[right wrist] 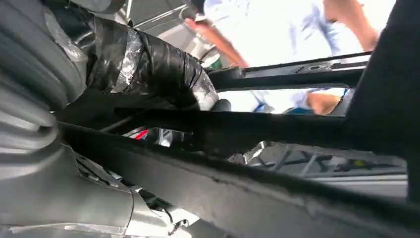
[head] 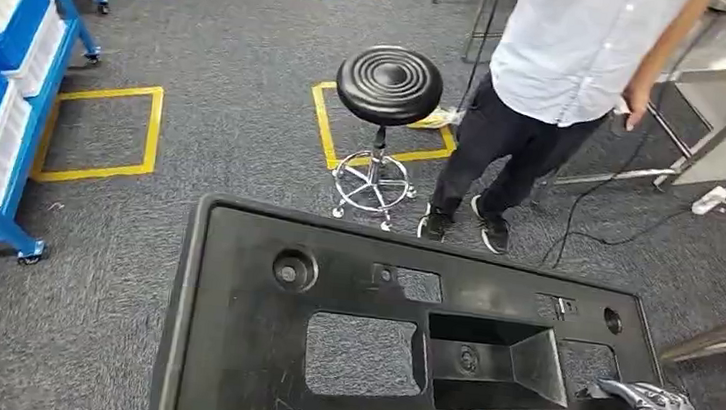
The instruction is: Take the parts from the cabinet and place them on the table.
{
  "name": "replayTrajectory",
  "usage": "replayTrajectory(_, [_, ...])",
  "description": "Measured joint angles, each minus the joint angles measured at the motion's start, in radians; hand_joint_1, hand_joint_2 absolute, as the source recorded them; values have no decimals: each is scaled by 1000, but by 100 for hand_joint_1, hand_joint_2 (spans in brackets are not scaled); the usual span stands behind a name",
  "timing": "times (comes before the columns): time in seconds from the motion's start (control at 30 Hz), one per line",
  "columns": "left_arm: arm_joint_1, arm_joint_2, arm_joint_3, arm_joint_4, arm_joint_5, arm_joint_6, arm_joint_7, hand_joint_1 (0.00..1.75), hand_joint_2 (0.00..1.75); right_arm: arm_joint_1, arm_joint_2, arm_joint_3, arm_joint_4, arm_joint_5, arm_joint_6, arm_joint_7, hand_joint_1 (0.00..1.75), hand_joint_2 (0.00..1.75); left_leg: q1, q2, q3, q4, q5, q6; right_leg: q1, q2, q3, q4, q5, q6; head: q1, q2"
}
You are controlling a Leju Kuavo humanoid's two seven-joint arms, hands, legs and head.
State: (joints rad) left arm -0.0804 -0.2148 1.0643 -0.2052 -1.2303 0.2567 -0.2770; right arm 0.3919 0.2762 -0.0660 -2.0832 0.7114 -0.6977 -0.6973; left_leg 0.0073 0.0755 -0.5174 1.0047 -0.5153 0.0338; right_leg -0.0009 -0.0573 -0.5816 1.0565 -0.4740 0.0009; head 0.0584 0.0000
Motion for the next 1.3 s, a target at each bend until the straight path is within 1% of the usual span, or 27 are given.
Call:
replayTrajectory(0.03, [1,-1,0,0,0,0,0,0,175,-2,0,0,0,0,0,0,175,175,-6,10,2,2,-4,-6,14,-34,11,-24,-19,-5,0,0])
replayTrajectory(0.17, [-5,-2,0,0,2,-13,-7,0,175,2,0,-3,0,-2,0,0,175,175,-7,52,11,-4,-9,-20,17,8,4,-32,-17,-13,0,0])
replayTrajectory(0.2, [-7,-1,0,0,2,-14,-8,0,175,3,0,-4,0,-2,0,0,175,175,-6,34,8,3,-20,-29,1,18,15,-45,-10,-21,-2,0])
replayTrajectory(0.23, [-8,-1,1,0,2,-15,-10,0,175,2,0,-5,0,-2,0,0,175,175,-3,-23,2,33,-42,-33,0,29,17,-48,-9,-26,0,0])
replayTrajectory(0.27, [-6,-1,1,0,2,-16,-10,0,175,0,0,-6,0,-3,0,0,175,175,-3,-49,-26,95,-79,-33,-1,37,16,-47,-10,-28,-2,0])
replayTrajectory(0.33, [-3,-1,2,0,2,-17,-11,0,175,-1,0,-6,0,-5,0,0,175,175,-1,-63,-103,253,-148,-37,-1,60,18,-46,-11,-31,-2,0])
replayTrajectory(0.37, [0,0,3,0,2,-17,-11,0,175,0,0,-7,0,-8,0,0,175,175,-1,-65,-132,304,-156,-39,-1,75,18,-44,-11,-31,-2,0])
replayTrajectory(0.4, [2,0,4,0,2,-18,-11,0,175,0,0,-7,0,-9,0,0,175,175,0,-65,-138,305,-138,-39,-1,89,18,-42,-12,-31,-2,0])
replayTrajectory(0.43, [3,1,5,0,3,-18,-11,0,175,0,0,-7,0,-10,0,0,175,175,0,-66,-122,256,-93,-38,-2,105,19,-39,-14,-30,-2,0])
replayTrajectory(0.5, [1,2,6,0,2,-18,-11,0,175,0,0,-7,0,-11,0,0,175,175,4,-86,-55,91,8,-34,-5,133,21,-30,-20,-24,-2,0])
replayTrajectory(0.53, [2,2,8,0,2,-19,-11,0,175,0,0,-7,0,-11,0,0,175,175,7,-130,-35,43,11,-31,-7,142,19,-26,-24,-19,-2,0])
replayTrajectory(0.57, [2,2,8,0,3,-21,-13,0,175,-2,0,-8,0,-11,0,0,175,175,10,-158,-28,17,5,-30,0,154,11,-13,-27,-13,-2,0])
replayTrajectory(0.67, [-4,3,8,0,3,-29,-18,0,175,4,0,-8,0,-11,1,3,175,175,2,-132,-28,23,7,-17,-10,182,2,-22,-17,6,-2,0])
replayTrajectory(0.7, [-3,3,9,0,5,-32,-19,0,175,4,0,-9,0,-11,1,5,175,175,13,-118,-25,10,13,-7,-8,190,0,-19,-19,9,-2,0])
replayTrajectory(0.73, [-4,4,9,0,5,-34,-20,0,175,7,-1,-9,0,-11,1,5,175,175,10,-106,-21,5,15,-3,-4,136,-7,1,-35,14,1,0])
replayTrajectory(0.77, [-4,4,9,0,5,-34,-22,0,175,4,-2,-9,0,-11,1,5,175,175,10,-95,-19,3,15,2,-4,98,-31,50,-67,19,6,0])
replayTrajectory(0.83, [1,4,9,0,5,-37,-23,0,175,4,-2,-9,2,-11,1,6,175,175,7,-67,-19,3,13,5,-7,71,-108,206,-137,28,6,0])
replayTrajectory(0.87, [2,4,10,0,5,-37,-23,0,175,5,-2,-9,3,-11,1,6,175,175,7,-53,-19,4,11,6,-9,69,-137,258,-151,30,6,0])
replayTrajectory(0.9, [3,5,10,0,6,-40,-26,0,175,6,-2,-9,5,-13,2,6,175,175,6,-40,-17,4,9,5,-11,68,-146,270,-141,31,5,0])
replayTrajectory(0.93, [3,5,10,0,11,-43,-28,0,175,7,-2,-9,6,-14,2,6,175,175,5,-28,-15,4,6,4,-12,66,-132,240,-111,30,6,0])
replayTrajectory(1.0, [1,5,10,0,13,-48,-35,0,175,8,-2,-9,6,-14,2,6,175,175,4,-7,-2,4,-2,2,-9,42,-44,73,-19,19,6,0])
replayTrajectory(1.03, [1,4,10,0,13,-50,-37,0,175,8,-2,-9,6,-16,1,6,175,175,3,2,5,3,-5,-2,-2,5,-3,-10,1,9,6,0])
replayTrajectory(1.07, [1,3,10,0,14,-49,-37,0,175,7,-2,-9,6,-16,1,6,175,175,-5,11,7,6,-10,-9,14,-29,7,-27,-15,2,6,0])
replayTrajectory(1.17, [-4,3,10,0,15,-50,-39,0,175,11,-2,-9,6,-17,1,6,175,175,-4,41,14,-2,-13,-18,16,3,-1,-26,-14,-6,5,0])
replayTrajectory(1.2, [-7,3,10,0,15,-50,-40,0,175,11,-2,-9,6,-17,0,6,175,175,-9,54,24,-4,-17,-28,9,18,4,-40,-9,-14,5,0])
replayTrajectory(1.27, [-7,4,10,0,15,-50,-40,0,175,12,-2,-9,6,-17,0,6,175,175,-2,-31,1,57,-63,-34,-2,37,16,-50,-3,-24,3,0])
replayTrajectory(1.3, [-5,4,10,0,15,-50,-40,0,175,11,-1,-8,6,-17,0,6,175,175,1,-53,-33,127,-100,-35,-3,46,15,-50,-3,-27,1,0])
